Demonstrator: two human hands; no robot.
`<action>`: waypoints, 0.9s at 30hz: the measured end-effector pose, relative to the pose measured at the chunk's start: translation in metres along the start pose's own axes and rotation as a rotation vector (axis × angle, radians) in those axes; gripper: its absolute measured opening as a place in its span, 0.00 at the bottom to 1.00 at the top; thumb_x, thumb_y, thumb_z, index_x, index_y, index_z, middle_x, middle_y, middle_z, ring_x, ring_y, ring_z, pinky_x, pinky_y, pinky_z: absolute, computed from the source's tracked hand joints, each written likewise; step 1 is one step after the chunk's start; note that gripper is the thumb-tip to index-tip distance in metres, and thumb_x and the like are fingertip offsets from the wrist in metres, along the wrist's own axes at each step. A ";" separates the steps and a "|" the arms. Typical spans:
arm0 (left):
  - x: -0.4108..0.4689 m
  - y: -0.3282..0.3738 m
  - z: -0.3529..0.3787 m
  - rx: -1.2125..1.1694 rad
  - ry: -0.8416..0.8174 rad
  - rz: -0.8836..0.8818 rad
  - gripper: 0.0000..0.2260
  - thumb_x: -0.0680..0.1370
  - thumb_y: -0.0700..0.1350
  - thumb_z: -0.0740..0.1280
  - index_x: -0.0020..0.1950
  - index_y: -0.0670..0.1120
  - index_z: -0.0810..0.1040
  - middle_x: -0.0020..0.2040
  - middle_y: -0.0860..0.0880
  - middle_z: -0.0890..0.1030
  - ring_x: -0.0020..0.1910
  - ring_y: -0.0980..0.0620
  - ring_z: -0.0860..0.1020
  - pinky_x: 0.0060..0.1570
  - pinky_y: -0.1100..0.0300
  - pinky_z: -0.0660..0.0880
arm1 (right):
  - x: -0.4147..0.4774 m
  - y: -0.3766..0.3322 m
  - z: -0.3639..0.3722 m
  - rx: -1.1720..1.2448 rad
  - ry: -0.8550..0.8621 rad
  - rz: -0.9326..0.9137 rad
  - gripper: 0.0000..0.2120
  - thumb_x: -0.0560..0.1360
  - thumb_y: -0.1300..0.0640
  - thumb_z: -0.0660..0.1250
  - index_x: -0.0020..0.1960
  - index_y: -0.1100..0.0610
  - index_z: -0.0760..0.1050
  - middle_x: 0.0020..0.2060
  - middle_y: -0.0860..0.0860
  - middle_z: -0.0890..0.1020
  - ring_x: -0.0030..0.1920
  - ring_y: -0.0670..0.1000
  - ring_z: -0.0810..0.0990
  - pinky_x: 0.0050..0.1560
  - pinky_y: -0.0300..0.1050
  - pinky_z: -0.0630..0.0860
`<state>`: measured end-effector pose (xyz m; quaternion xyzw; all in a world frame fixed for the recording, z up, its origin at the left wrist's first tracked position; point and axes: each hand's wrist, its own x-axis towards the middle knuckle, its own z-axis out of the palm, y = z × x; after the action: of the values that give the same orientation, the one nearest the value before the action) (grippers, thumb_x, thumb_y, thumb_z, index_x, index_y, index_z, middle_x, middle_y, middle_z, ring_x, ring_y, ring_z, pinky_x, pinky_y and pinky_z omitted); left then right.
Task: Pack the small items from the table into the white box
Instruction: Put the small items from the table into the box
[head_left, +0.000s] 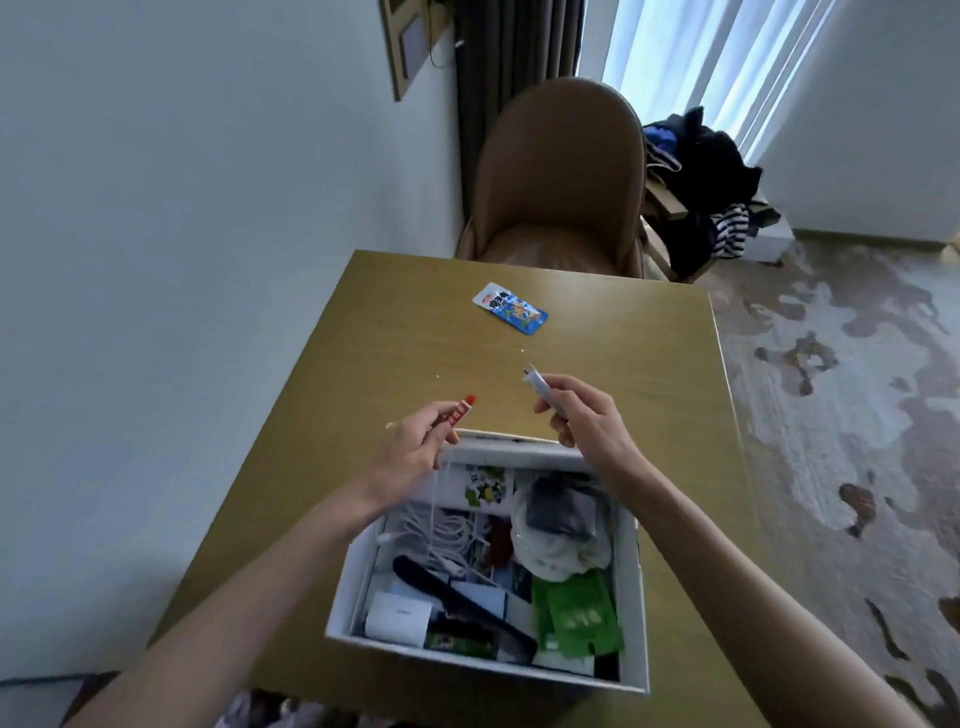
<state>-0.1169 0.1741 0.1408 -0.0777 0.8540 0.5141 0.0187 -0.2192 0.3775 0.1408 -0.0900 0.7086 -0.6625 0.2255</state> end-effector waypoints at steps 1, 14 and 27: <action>-0.018 0.002 0.006 0.056 -0.011 -0.008 0.13 0.82 0.40 0.56 0.66 0.45 0.71 0.44 0.48 0.77 0.36 0.47 0.75 0.39 0.50 0.74 | -0.013 0.001 0.001 -0.055 -0.027 0.009 0.12 0.81 0.61 0.58 0.53 0.53 0.80 0.37 0.48 0.79 0.31 0.45 0.68 0.30 0.37 0.64; -0.159 -0.021 0.028 0.380 0.131 -0.050 0.10 0.80 0.44 0.61 0.60 0.50 0.77 0.42 0.61 0.76 0.38 0.62 0.76 0.33 0.69 0.71 | -0.120 0.057 0.026 -0.889 -0.277 -0.121 0.05 0.73 0.57 0.69 0.49 0.51 0.77 0.47 0.48 0.83 0.46 0.49 0.81 0.46 0.49 0.81; -0.118 -0.031 0.040 0.595 -0.079 0.137 0.10 0.81 0.46 0.60 0.60 0.51 0.77 0.53 0.52 0.80 0.53 0.53 0.75 0.53 0.57 0.73 | -0.129 0.064 0.010 -1.072 -0.142 -0.321 0.09 0.76 0.47 0.67 0.54 0.48 0.78 0.51 0.45 0.84 0.44 0.46 0.82 0.38 0.41 0.77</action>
<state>0.0024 0.2085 0.1080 0.0090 0.9689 0.2441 0.0390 -0.0902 0.4299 0.1042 -0.3430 0.9066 -0.2281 0.0917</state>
